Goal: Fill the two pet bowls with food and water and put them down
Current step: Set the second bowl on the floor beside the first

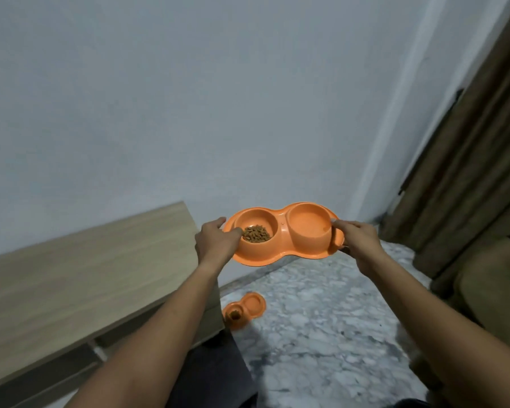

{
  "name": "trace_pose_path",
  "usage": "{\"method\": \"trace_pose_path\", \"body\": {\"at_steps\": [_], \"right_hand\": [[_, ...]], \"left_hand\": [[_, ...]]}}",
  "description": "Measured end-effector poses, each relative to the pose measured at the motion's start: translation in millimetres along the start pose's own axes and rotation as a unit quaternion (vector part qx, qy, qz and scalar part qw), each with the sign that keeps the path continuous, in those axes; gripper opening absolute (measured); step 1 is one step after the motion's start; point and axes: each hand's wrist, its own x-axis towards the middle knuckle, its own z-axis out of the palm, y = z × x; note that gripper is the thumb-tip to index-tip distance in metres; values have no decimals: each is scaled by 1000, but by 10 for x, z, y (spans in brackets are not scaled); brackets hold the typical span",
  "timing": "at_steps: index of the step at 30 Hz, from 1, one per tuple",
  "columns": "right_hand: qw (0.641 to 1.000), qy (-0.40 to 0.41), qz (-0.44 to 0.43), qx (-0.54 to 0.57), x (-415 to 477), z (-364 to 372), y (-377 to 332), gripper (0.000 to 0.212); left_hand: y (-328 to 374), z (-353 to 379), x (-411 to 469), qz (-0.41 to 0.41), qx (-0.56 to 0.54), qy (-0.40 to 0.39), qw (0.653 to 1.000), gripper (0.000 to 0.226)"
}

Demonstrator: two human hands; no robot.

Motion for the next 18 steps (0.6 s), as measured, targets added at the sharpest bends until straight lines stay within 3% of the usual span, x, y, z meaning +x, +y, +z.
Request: {"method": "trace_pose_path", "body": {"at_steps": [2, 4, 5, 9, 18], "right_hand": [[1000, 11, 9, -1, 261, -224, 28, 34], [1000, 24, 18, -3, 537, -402, 95, 33], [999, 29, 23, -3, 676, -478, 143, 32], [998, 41, 43, -12, 1337, -723, 375, 27], [989, 14, 137, -60, 2996, -741, 1026, 12]], "left_hand": [[81, 359, 96, 3, -5, -24, 1000, 51], [120, 711, 212, 10, 4, -36, 999, 16], [133, 892, 275, 12, 3, -40, 999, 10], [63, 1719, 655, -5, -5, -56, 998, 43], [-382, 3191, 1541, -112, 4, -57, 992, 41]]}}
